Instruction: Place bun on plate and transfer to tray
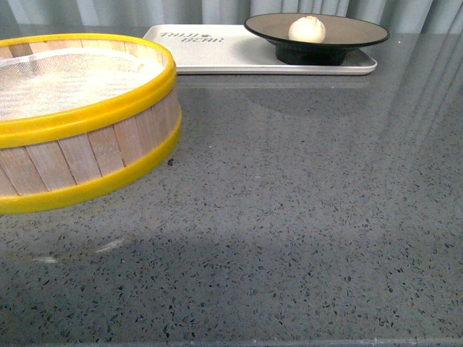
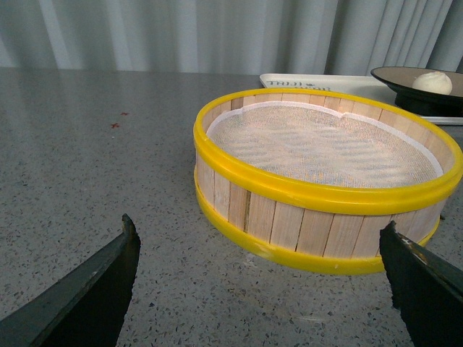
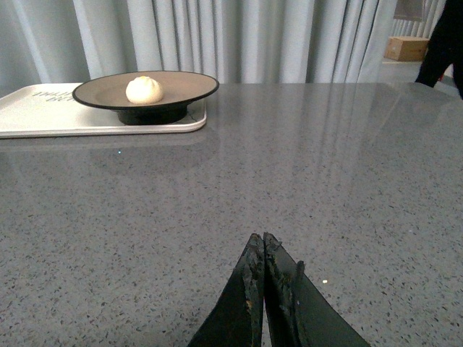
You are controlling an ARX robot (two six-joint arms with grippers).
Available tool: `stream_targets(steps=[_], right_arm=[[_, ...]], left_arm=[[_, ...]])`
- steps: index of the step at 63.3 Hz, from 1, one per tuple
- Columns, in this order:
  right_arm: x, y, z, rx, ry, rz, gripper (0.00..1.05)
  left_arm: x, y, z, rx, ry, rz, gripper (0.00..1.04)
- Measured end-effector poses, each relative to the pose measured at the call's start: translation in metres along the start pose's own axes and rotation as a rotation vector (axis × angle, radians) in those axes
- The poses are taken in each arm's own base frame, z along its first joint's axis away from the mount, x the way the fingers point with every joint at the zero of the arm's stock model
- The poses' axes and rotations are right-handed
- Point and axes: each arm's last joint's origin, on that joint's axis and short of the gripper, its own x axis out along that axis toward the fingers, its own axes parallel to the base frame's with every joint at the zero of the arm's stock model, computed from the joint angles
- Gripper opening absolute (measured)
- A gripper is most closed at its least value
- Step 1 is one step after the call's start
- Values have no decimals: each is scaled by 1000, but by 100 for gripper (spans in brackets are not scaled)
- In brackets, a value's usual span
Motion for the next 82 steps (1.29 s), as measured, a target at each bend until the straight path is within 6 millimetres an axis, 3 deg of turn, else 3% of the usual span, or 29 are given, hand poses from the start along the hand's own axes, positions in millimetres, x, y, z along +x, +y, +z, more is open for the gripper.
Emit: stream_targets(steps=[15, 70, 74, 82], right_arm=[[-5, 0, -10, 0, -7, 0, 2], [-25, 0, -13, -1, -5, 0, 2], [-25, 0, -13, -2, -6, 0, 10], [-25, 0, -13, -2, -6, 0, 36]], left_arm=[[0, 0, 0, 0, 0, 0, 98], [0, 0, 0, 0, 0, 0, 98], [0, 0, 0, 0, 0, 0, 98], [0, 0, 0, 0, 0, 0, 98]])
